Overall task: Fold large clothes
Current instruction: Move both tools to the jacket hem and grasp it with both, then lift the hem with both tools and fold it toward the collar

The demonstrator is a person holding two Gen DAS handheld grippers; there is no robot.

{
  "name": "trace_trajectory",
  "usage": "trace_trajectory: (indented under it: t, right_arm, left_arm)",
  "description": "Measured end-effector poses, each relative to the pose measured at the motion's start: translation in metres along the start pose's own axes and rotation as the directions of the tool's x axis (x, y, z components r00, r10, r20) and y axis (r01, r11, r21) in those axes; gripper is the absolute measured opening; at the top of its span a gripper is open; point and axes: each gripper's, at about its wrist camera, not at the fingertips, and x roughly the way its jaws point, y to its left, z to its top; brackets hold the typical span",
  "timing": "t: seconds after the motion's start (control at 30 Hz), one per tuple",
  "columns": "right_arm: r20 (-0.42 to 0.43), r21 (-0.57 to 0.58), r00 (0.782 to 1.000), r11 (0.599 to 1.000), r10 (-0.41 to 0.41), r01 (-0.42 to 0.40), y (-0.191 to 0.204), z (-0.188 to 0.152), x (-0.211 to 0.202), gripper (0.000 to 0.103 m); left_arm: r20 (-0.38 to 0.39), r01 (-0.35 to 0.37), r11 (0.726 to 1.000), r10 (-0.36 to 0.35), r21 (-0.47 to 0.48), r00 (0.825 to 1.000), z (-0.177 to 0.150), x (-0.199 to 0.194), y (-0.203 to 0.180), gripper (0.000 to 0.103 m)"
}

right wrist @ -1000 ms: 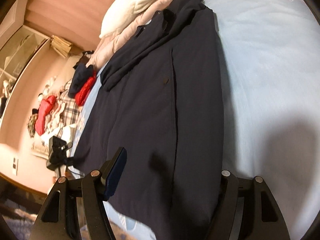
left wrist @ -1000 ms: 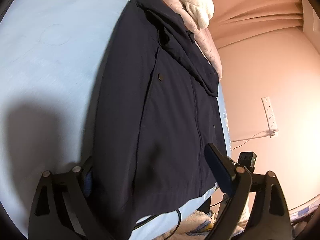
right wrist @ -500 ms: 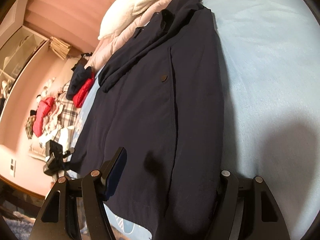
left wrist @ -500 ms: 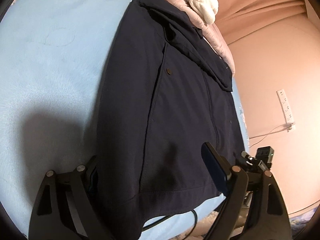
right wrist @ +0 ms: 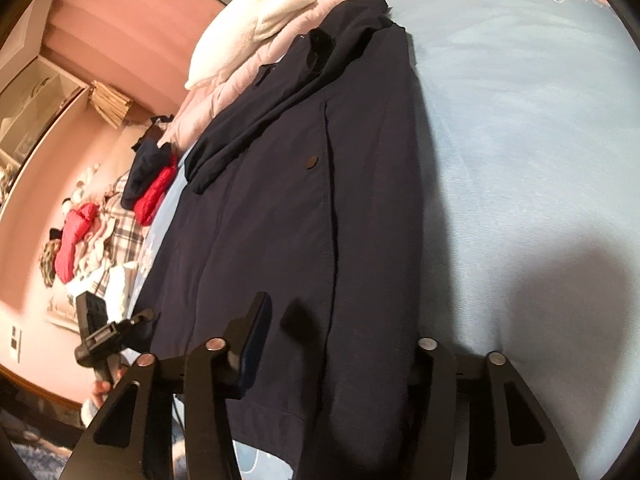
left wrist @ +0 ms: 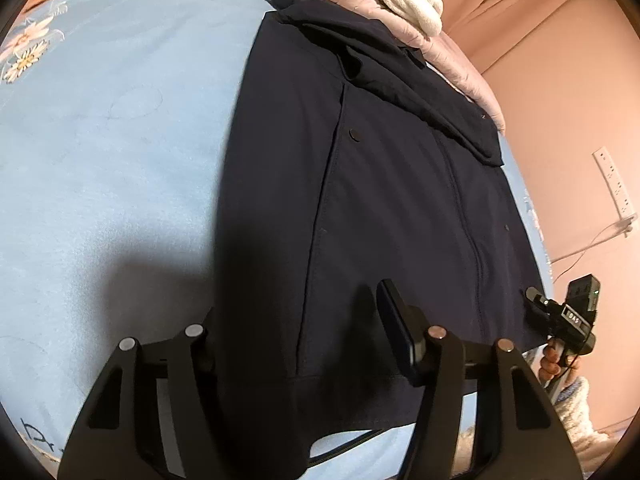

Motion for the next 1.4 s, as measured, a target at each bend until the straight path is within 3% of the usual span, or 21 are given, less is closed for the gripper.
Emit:
trace_trajectory:
  t: [0.27,0.37,0.7,1.4]
  right_arm:
    - [0.011,0.000,1.000,1.000,-0.024,0.024,0.0010,-0.0011,0.0005,0.041]
    - [0.014,-0.007,0.999,0.999,-0.044,0.044,0.0017,-0.0015,0.0009,0.032]
    - [0.036,0.007,0.999,0.999,-0.040,0.040,0.0011,-0.0034,0.0000,0.025]
    - [0.069,0.014,0.997,0.999,-0.029,0.028,0.0077,-0.0080,-0.0001,0.016]
  left_arm:
    - [0.012,-0.070,0.996,0.070,0.046,0.997,-0.0011,0.0013,-0.0042,0.046]
    - [0.018,-0.090,0.995,0.090,0.046,0.996,-0.0015,0.0006,-0.0038,0.039]
    - [0.035,-0.098,0.995,0.097,0.028,0.995,-0.0029,-0.0019,-0.0028,0.037]
    - [0.057,-0.124,0.992,0.123,0.010,0.991,-0.0032,-0.0062,-0.0057,0.023]
